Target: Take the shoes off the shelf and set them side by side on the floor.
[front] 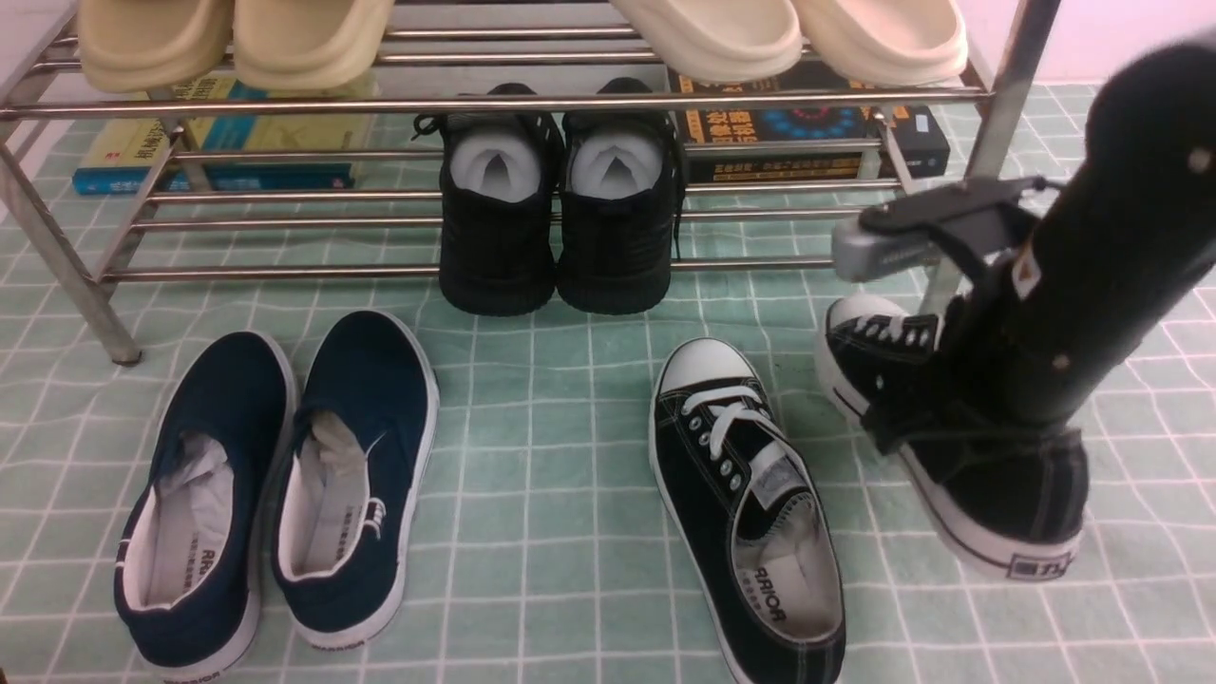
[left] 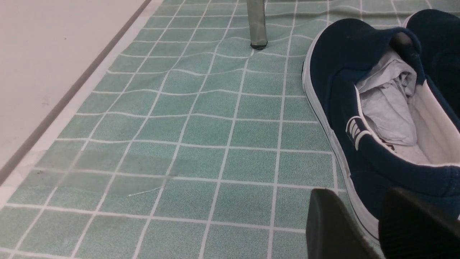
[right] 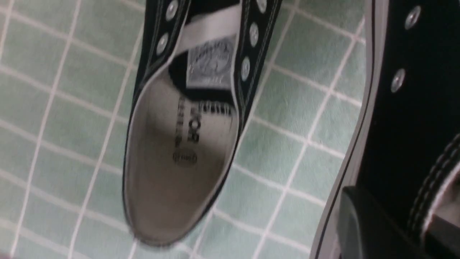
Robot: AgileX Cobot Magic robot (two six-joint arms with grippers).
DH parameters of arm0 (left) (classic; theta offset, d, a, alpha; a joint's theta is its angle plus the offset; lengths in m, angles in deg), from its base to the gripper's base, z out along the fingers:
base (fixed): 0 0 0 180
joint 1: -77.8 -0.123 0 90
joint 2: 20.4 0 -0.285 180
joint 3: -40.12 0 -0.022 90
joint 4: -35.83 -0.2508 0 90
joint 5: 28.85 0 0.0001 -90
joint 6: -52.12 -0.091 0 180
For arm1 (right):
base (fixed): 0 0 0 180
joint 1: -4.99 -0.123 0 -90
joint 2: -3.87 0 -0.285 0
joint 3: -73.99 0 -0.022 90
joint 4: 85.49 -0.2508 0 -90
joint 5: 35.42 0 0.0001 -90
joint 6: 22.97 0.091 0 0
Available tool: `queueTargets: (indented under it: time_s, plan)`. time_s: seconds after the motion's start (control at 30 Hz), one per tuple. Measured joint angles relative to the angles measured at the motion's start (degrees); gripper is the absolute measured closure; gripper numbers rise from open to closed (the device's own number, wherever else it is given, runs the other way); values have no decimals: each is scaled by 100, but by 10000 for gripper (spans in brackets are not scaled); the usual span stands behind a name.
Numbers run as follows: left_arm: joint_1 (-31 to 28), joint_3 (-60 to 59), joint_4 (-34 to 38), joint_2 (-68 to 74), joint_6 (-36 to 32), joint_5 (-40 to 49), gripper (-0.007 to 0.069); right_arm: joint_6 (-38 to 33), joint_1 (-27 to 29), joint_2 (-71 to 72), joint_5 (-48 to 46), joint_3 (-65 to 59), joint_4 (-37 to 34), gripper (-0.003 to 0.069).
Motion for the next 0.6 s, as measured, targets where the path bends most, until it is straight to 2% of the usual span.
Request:
queueTargets:
  time_s: [0.07,0.27,0.4,0.6]
  plan:
    - [0,0,-7,0,0,0,383,129,0,0,600,-334,40,645]
    - [0,0,-11,0,0,0,383,259,0,-289,1494,-712,60,642]
    - [0,0,-11,0,0,0,383,270,0,-609,1618,-743,-34,640]
    - [0,0,-11,0,0,0,383,270,0,-930,1569,-755,-651,633]
